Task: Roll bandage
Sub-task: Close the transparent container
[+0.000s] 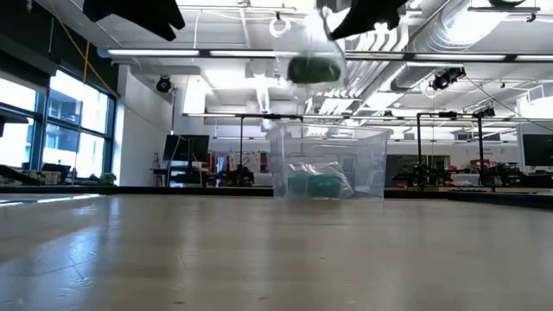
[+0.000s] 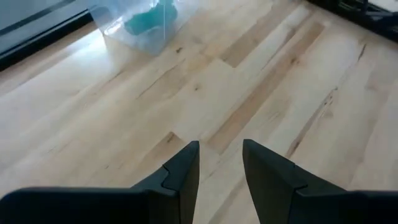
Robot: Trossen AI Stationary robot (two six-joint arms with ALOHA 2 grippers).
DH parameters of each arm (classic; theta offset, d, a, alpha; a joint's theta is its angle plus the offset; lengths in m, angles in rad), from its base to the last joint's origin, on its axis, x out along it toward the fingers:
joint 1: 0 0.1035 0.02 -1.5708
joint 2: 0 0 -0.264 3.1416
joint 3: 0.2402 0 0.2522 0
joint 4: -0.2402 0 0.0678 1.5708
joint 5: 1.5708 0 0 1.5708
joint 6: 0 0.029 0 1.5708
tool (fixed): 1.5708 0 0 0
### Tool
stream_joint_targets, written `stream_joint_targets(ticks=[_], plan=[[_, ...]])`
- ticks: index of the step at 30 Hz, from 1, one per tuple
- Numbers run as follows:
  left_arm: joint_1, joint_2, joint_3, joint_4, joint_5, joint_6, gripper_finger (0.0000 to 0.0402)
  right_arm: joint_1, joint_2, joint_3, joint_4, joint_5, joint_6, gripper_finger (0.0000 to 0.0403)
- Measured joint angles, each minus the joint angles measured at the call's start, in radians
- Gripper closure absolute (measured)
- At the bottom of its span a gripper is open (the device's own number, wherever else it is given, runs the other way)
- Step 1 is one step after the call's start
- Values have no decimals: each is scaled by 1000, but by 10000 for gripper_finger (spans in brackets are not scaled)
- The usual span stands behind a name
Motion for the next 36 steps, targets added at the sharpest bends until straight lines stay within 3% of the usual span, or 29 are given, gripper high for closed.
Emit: stream_joint_targets(ticks=[6, 12, 14, 17, 22, 25, 28, 36], plan=[[-6, 7, 0, -7, 26, -1, 285, -352, 49, 152, -213, -194, -57, 402], [-37, 7, 0, -7, 34, -38, 285, -552, 199, 198, -330, -496, -63, 402], [-52, 7, 0, -6, 35, -59, 285, -581, 246, 209, -318, -499, -35, 402], [-76, 7, 0, -6, 65, -70, 285, -604, 311, 227, -321, -415, -43, 394], [-95, 7, 0, -8, 267, -130, 285, -632, 385, 275, -383, -376, -9, 309], [-113, 7, 0, -15, 410, -278, 285, -637, 394, 324, -449, -379, 12, 238], [-162, 23, 0, -18, 432, -498, 284, -635, 362, 368, -473, -384, 104, 187], [-342, 162, 1, -26, 530, -1081, 284, -568, 115, 366, -443, -437, 183, 165]])
